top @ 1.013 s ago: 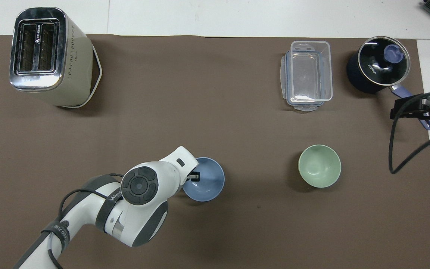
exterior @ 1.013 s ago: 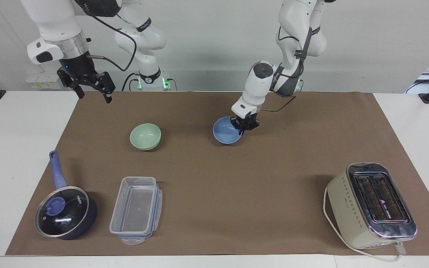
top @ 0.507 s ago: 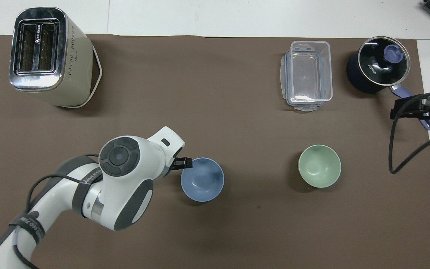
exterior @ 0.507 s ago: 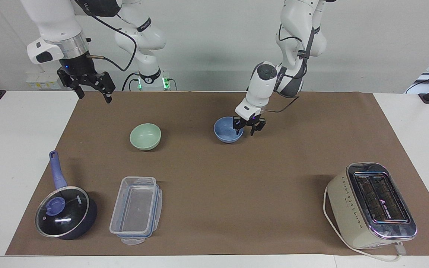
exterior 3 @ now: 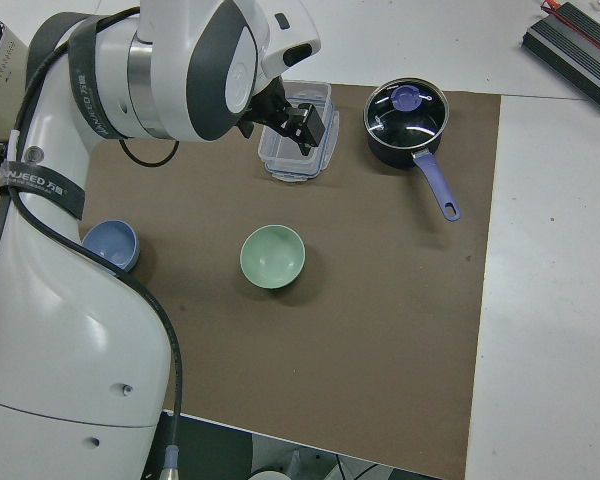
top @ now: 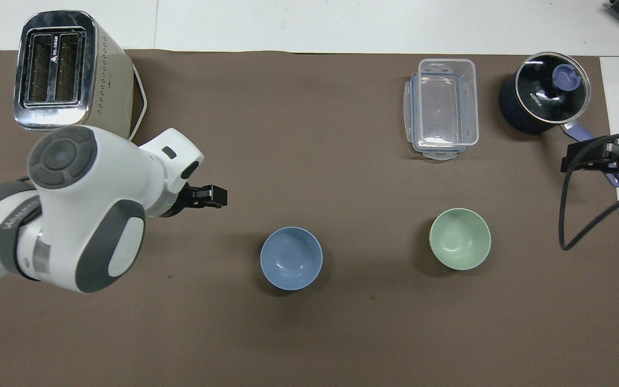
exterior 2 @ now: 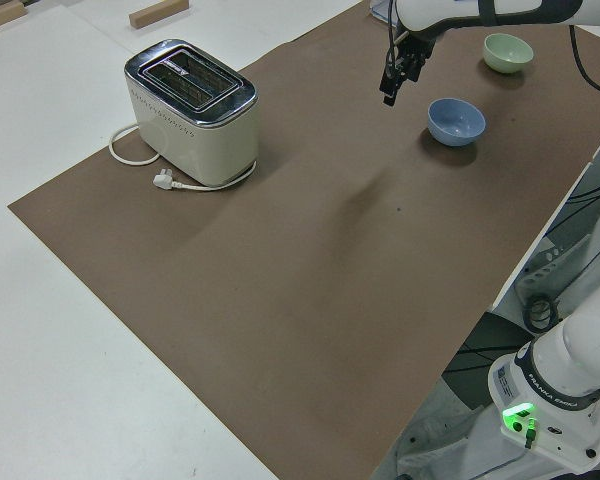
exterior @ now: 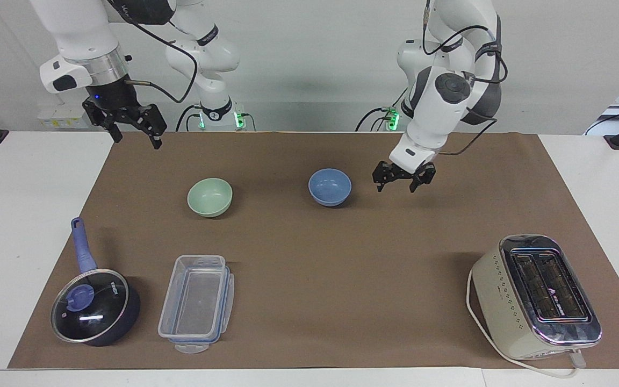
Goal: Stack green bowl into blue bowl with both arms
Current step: 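Open the left gripper and withdraw it from the blue bowl, then grasp the green bowl rim with the right gripper while the left gripper rests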
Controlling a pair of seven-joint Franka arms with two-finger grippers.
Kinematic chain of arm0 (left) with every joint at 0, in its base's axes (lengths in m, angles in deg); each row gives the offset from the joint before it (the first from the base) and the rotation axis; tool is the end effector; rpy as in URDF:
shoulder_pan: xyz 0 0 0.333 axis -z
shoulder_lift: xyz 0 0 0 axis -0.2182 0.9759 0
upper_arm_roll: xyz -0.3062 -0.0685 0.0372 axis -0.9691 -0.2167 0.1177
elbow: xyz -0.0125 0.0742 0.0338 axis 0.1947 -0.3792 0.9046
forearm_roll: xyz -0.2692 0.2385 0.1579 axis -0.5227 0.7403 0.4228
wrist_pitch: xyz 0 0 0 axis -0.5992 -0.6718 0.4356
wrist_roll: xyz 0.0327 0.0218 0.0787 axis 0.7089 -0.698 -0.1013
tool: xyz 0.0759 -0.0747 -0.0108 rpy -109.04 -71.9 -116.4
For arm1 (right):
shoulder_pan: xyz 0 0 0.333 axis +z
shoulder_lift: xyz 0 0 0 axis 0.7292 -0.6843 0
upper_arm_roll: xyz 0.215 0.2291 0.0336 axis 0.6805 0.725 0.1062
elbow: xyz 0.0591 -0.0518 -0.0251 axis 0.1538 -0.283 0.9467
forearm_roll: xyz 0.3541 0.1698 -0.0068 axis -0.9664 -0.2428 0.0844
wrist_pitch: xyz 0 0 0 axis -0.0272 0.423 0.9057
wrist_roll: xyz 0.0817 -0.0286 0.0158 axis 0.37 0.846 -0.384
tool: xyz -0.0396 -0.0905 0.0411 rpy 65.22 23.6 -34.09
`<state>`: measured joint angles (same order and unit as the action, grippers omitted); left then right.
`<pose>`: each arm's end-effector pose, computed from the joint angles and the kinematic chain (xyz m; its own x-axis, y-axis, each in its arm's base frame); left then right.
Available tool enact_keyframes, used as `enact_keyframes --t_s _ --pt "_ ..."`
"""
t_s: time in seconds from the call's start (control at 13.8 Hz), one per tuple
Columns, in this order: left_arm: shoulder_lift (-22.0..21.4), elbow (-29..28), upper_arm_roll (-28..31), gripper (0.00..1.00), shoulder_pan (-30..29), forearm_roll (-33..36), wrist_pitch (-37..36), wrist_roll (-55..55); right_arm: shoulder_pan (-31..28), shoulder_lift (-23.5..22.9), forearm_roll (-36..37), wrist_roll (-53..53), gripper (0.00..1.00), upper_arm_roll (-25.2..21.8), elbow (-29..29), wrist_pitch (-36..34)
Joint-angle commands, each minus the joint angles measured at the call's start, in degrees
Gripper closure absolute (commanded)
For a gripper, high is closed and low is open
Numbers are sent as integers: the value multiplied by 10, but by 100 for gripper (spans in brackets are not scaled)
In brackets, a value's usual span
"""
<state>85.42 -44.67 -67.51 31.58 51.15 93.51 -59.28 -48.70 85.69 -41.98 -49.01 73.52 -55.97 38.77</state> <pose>0.5307 -0.2094 0.4637 0.9994 -0.0343 -0.0070 -0.0333 -0.9933 0.1107 0.5490 -0.0066 0.6418 0.9737 -0.2185 0.0647 -0.2191 -0.9757 0.0018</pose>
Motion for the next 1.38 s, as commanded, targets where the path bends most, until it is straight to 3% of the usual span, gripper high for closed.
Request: enact_keyframes --t_s 0.0,0.43,0.87,1.09,1.3 --pt "5 48 -4 0 -48 6 -57 66 -8 21 -1 16 0 2 -35 19" --pt "7 144 -4 0 -149 56 -168 218 -8 19 -1 17 0 2 -149 108" --pt "15 251 -3 0 -159 81 -308 226 -2 -9 -2 17 0 3 -332 338" --pt "6 242 -4 0 -157 80 -310 226 2 -54 -1 17 0 3 -352 396" --pt "4 237 -3 0 -158 77 -310 217 3 -58 -1 34 0 4 -378 410"
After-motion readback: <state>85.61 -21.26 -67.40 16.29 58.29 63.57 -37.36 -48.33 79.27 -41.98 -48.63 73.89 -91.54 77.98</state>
